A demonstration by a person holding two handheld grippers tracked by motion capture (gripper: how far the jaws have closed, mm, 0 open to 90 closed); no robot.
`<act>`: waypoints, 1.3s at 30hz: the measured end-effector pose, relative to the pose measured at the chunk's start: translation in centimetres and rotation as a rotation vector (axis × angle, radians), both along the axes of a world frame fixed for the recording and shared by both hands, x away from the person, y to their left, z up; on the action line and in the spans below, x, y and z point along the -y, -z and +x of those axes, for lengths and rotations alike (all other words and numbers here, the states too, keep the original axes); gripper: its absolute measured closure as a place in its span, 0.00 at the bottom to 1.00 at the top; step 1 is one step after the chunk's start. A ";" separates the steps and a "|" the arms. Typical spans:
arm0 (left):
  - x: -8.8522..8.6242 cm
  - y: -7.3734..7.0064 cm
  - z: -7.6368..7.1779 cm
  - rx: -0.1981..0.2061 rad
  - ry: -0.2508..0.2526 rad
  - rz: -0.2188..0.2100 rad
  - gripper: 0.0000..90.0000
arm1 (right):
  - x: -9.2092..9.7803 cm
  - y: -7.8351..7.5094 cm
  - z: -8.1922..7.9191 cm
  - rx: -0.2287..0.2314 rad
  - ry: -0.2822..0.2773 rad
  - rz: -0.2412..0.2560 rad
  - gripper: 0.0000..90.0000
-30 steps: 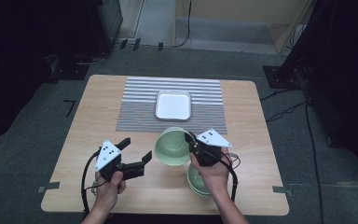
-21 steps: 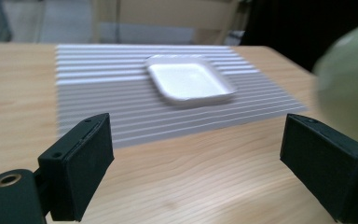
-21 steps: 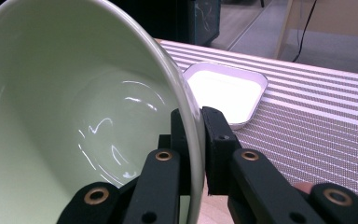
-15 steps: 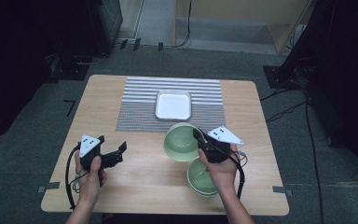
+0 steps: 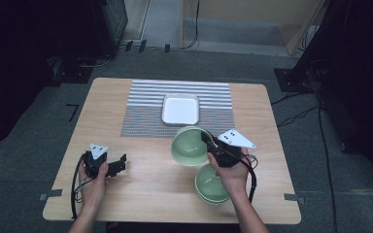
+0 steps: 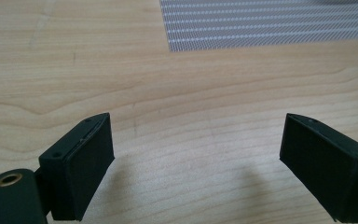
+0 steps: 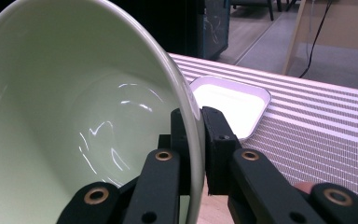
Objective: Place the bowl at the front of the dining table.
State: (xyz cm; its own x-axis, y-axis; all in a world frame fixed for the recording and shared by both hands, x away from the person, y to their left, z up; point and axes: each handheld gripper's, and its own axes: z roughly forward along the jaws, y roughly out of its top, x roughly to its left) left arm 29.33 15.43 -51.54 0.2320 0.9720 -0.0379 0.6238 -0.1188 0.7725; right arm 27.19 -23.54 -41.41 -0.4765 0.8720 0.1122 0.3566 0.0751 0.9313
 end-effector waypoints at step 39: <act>0.0 0.3 0.7 -0.060 -0.003 0.056 0.11 | -3.2 -0.9 11.8 -0.096 0.030 -0.076 0.94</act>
State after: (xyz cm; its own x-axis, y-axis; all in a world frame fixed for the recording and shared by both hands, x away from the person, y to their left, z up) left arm 30.02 15.38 -51.85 0.2281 0.9736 0.0030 0.6693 -0.1590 0.7258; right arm 39.02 -20.33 -40.50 -0.4400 0.8936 0.0894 0.4471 0.1316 0.8848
